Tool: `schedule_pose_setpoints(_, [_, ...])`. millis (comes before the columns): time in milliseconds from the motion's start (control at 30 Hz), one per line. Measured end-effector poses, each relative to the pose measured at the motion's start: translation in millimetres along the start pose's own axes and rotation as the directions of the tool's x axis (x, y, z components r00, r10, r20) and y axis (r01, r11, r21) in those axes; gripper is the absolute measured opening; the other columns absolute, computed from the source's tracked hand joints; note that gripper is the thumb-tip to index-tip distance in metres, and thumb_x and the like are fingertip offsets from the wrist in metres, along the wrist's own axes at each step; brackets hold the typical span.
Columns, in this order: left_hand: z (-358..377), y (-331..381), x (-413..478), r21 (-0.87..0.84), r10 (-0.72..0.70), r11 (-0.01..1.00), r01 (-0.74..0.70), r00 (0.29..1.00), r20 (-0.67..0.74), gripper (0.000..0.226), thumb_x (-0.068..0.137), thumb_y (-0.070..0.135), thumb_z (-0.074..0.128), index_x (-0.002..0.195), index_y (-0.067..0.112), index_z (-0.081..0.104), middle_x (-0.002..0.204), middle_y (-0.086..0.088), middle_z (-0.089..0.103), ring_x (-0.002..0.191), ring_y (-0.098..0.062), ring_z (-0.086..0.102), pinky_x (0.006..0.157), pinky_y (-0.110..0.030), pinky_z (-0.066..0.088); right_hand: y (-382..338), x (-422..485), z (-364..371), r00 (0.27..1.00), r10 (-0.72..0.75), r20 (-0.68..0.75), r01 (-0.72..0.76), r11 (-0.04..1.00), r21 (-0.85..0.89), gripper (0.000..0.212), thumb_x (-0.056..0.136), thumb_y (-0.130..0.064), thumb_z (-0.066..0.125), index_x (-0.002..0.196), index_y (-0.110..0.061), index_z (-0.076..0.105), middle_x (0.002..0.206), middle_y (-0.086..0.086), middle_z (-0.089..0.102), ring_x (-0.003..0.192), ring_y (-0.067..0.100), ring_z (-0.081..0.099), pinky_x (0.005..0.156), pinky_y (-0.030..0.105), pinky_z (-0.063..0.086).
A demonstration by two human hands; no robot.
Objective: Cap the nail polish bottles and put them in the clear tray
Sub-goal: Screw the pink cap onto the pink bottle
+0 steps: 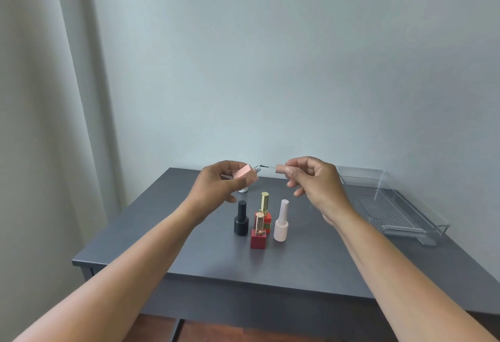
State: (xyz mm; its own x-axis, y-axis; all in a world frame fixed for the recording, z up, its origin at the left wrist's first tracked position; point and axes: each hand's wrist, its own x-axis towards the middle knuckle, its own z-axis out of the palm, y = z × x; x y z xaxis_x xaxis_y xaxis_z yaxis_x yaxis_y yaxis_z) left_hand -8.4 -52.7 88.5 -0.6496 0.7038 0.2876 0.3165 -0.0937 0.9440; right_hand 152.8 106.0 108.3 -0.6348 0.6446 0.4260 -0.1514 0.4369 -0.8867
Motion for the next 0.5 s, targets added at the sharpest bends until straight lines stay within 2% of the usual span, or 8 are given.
schedule_pose_setpoints(100, [2, 0, -1, 0.005, 0.0, 1.0, 0.0, 1.0, -0.002, 0.021, 0.072, 0.034, 0.085, 0.092, 0.034, 0.077, 0.1, -0.006, 0.073, 0.085, -0.014, 0.071, 0.059, -0.024, 0.057, -1, -1, -2, 1.0, -0.006, 0.002, 0.006, 1.0, -0.018, 0.005, 0.09, -0.011, 0.066, 0.092, -0.015, 0.068, 0.089, -0.004, 0.078, 0.062, 0.009, 0.063, 0.05, 0.022, 0.051])
schedule_pose_setpoints(300, [6, 4, -3, 0.002, 0.01, 1.0, -0.01, 1.0, 0.004, 0.019, 0.077, 0.028, 0.084, 0.094, 0.032, 0.076, 0.1, -0.007, 0.072, 0.08, -0.011, 0.071, 0.059, -0.025, 0.058, -3, -6, -4, 1.0, -0.015, 0.001, 0.015, 0.998, -0.057, 0.009, 0.09, -0.011, 0.066, 0.089, -0.019, 0.068, 0.081, -0.011, 0.077, 0.06, 0.006, 0.063, 0.049, 0.02, 0.051])
schedule_pose_setpoints(433, [10, 5, -3, 0.01, 0.007, 1.0, -0.008, 1.0, 0.007, 0.022, 0.078, 0.02, 0.083, 0.093, 0.034, 0.074, 0.101, -0.008, 0.071, 0.084, -0.014, 0.071, 0.058, -0.025, 0.059, -6, -8, -6, 1.0, -0.023, -0.011, 0.022, 0.998, -0.066, 0.009, 0.089, -0.012, 0.067, 0.088, -0.02, 0.068, 0.085, -0.001, 0.077, 0.061, 0.006, 0.063, 0.05, 0.021, 0.051])
schedule_pose_setpoints(500, [11, 5, -3, 0.019, 0.009, 1.0, -0.009, 1.0, 0.008, 0.023, 0.078, 0.021, 0.083, 0.093, 0.036, 0.074, 0.098, -0.006, 0.072, 0.085, -0.014, 0.07, 0.061, -0.027, 0.061, -8, -9, -8, 0.999, -0.033, -0.008, 0.032, 0.997, -0.072, 0.008, 0.09, -0.012, 0.067, 0.091, -0.019, 0.069, 0.085, -0.004, 0.078, 0.061, 0.005, 0.062, 0.051, 0.02, 0.051])
